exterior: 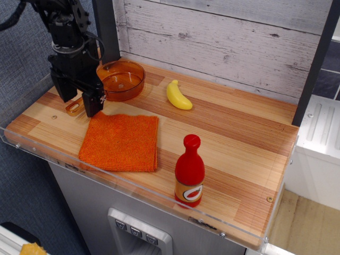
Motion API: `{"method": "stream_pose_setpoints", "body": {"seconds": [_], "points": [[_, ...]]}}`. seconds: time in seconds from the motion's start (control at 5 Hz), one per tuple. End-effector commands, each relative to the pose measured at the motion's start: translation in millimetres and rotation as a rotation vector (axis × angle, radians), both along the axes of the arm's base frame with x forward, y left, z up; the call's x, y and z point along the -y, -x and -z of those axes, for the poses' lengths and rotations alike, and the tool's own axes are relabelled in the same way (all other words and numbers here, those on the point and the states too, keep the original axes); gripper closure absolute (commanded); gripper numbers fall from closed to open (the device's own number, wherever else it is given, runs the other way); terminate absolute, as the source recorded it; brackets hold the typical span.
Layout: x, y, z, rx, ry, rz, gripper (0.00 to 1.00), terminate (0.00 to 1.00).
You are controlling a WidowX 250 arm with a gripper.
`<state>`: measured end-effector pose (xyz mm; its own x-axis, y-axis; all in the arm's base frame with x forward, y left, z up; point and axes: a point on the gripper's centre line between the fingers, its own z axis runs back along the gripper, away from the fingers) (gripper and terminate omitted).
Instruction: Put the pot to the right of the banana.
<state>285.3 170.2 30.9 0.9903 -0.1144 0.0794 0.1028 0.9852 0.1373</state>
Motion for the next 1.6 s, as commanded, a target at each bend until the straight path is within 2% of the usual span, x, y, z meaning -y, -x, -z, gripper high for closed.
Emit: {"method": "stream_pose_setpoints", "body": {"seconds": [0.0,0.2,0.4,0.6,1.0,1.2,1.4], "points": [[-10.2,-12.3,-5.1,0.001,0.007,-0.005,0.00,0.00],[-10.4,-12.3,-4.3,0.007,0.012,-0.019,1.00,0.00],[-11.0,-12.5,-4.1,0.001,0.019,-0.027,1.00,0.00],[-9.6,-11.6,-7.5,0.018,-0.018,-0.055,1.00,0.00],[1.4,-5.0,-40.7,0.064,-0.036,-0.137,1.00,0.00],[19.1,-3.7,-52.8,0.061,-0.081,-0.140,1.00,0.00],[39.3,-4.7,-64.6,0.094,-0.075,-0.164,1.00,0.00]]}}
